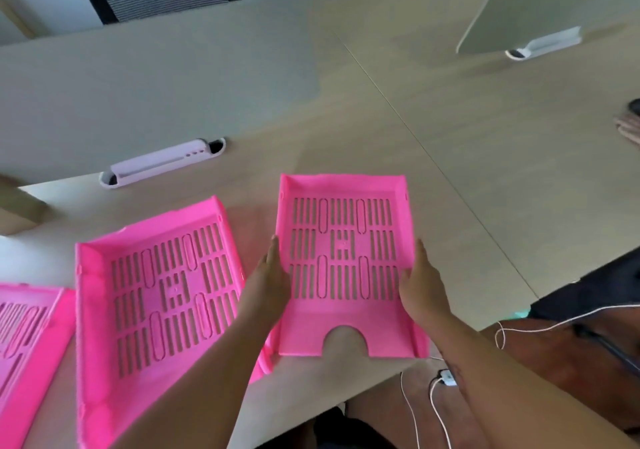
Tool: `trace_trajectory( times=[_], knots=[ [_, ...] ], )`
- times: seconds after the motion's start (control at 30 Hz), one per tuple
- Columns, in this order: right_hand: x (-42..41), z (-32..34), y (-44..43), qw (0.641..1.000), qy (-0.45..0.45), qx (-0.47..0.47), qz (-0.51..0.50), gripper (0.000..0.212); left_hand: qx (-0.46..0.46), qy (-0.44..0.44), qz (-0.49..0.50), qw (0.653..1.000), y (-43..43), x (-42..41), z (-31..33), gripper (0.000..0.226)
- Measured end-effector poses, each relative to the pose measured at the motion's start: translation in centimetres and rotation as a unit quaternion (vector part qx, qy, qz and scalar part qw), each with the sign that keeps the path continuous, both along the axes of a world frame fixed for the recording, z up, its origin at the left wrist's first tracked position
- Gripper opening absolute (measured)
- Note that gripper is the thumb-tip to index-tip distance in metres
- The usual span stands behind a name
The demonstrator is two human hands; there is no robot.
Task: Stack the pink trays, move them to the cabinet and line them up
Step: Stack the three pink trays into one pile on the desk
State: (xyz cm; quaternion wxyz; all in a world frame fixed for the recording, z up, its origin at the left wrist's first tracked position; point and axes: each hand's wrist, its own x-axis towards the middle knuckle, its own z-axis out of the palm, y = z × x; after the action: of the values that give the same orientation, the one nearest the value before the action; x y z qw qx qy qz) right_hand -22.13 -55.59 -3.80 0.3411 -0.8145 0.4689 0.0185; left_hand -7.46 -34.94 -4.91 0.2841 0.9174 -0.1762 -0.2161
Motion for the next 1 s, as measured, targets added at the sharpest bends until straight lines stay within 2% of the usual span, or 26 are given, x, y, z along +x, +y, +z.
trace_trajectory(
  times=[0.17,0.43,0.7,0.83,1.0],
  knots=[
    [0.0,1.4,-1.7,0.998,-0.057,-0.006,0.019,0.056,-0.024,0.012,-0.004,1.000,-0.9,0.6,2.1,0.057],
    [3.5,4.5,-0.9,0.988,-0.142,-0.019,0.058,0.051,-0.064,-0.066,0.029,0.995,1.7,2.8,6.1,0.059],
    [10.2,5.0,9.0,0.974,-0.159,0.011,0.163,0.054,-0.048,-0.131,0.140,0.980,14.1,4.4,7.3,0.065],
    [11.6,4.6,15.2,0.971,-0.141,0.035,0.188,0.057,-0.050,-0.099,0.204,0.973,20.3,3.8,7.0,0.066],
    [12.3,4.2,20.4,0.970,-0.117,0.038,0.211,0.057,-0.063,-0.093,0.208,0.972,26.2,2.9,6.2,0.066]
  ],
)
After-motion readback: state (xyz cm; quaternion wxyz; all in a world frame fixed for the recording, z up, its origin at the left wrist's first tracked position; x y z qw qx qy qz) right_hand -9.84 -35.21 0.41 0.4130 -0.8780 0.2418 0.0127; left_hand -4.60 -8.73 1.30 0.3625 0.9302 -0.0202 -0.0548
